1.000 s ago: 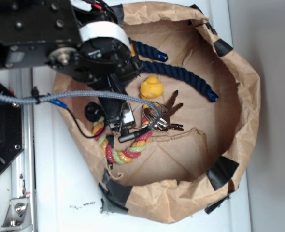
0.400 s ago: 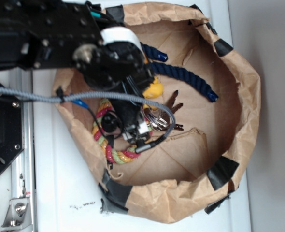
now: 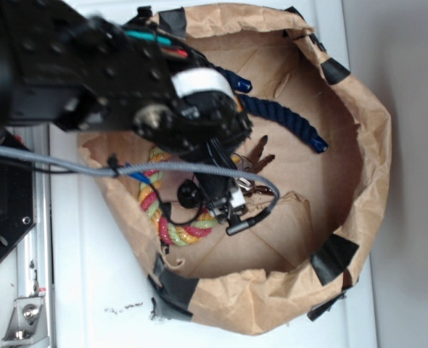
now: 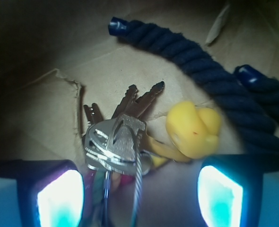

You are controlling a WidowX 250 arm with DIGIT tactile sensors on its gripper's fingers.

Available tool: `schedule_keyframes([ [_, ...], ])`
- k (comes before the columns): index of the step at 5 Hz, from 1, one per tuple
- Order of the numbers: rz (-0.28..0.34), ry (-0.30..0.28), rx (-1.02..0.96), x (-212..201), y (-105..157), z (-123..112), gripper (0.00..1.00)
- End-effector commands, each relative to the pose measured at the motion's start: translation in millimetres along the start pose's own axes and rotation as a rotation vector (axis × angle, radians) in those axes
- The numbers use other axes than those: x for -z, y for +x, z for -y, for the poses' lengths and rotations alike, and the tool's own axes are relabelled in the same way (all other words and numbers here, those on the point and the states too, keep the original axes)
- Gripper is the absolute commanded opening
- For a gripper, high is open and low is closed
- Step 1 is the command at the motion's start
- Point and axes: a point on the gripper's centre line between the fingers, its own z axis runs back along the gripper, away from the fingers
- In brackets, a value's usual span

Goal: Grab the silver keys.

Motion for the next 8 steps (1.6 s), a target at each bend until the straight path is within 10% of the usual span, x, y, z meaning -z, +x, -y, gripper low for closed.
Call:
schedule_keyframes([
  [1, 0.050, -0.001, 0.017, -8.2, 8.6, -0.9, 1.00],
  [3, 0.003, -0.007, 0.037, -4.1, 1.0, -2.7, 1.00],
  [4, -0.007, -0.018, 0.039, -5.6, -2.9, -2.9, 0.00],
  [8, 0.045, 0.006, 0.011, -21.9, 7.9, 8.0, 0.00],
])
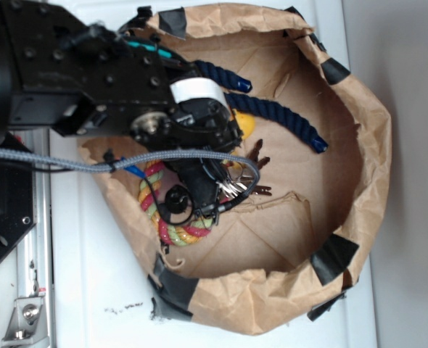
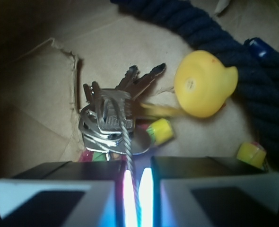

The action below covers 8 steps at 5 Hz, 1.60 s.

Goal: Grab the silver keys.

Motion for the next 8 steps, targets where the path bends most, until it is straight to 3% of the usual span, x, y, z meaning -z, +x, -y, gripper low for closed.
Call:
schedule_keyframes([
  [1, 0.156, 0.012, -0.046, -41.6, 28.4, 18.4, 0.00],
  [2, 0.217, 0.027, -0.100, -84.9, 34.8, 31.0, 0.00],
  [3, 0.255, -0.091, -0.126, -133.8, 38.8, 34.7, 0.00],
  [5, 0.218, 0.043, -0.148, -114.3, 48.2, 40.7, 0.00],
  [8, 0.144, 0.003, -0.052, -110.7, 43.4, 44.3, 0.00],
])
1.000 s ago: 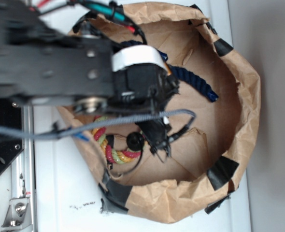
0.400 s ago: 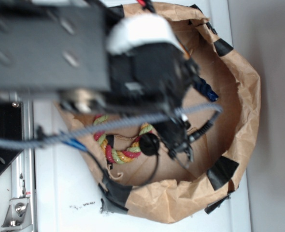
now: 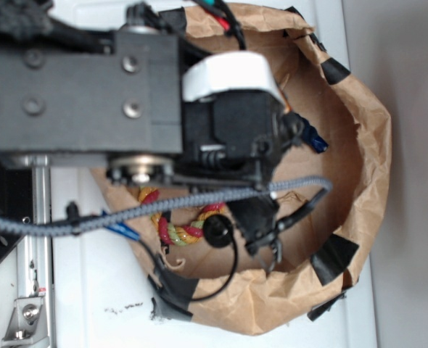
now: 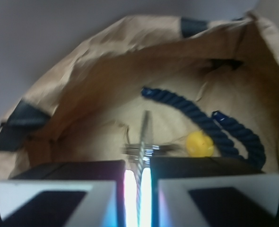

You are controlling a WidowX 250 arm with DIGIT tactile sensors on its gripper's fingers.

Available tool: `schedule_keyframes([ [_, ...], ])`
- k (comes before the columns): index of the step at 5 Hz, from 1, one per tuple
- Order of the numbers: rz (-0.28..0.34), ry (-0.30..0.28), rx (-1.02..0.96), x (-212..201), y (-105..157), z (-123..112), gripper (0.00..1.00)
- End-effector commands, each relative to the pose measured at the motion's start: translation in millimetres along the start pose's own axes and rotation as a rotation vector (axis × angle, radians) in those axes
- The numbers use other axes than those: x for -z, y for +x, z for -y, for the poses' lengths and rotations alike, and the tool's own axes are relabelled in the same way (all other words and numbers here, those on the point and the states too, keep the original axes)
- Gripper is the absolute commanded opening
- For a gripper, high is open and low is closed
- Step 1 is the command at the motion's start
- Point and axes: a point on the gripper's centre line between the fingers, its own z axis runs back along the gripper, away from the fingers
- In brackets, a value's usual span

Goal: Grab the silver keys.

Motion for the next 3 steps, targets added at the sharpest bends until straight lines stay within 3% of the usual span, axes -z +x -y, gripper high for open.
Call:
schedule_keyframes([
  [1, 0.061, -0.049, 0.024, -19.9, 13.9, 1.5, 0.00],
  [3, 0.051, -0.037, 0.012, -12.3, 17.5, 5.3, 0.00],
])
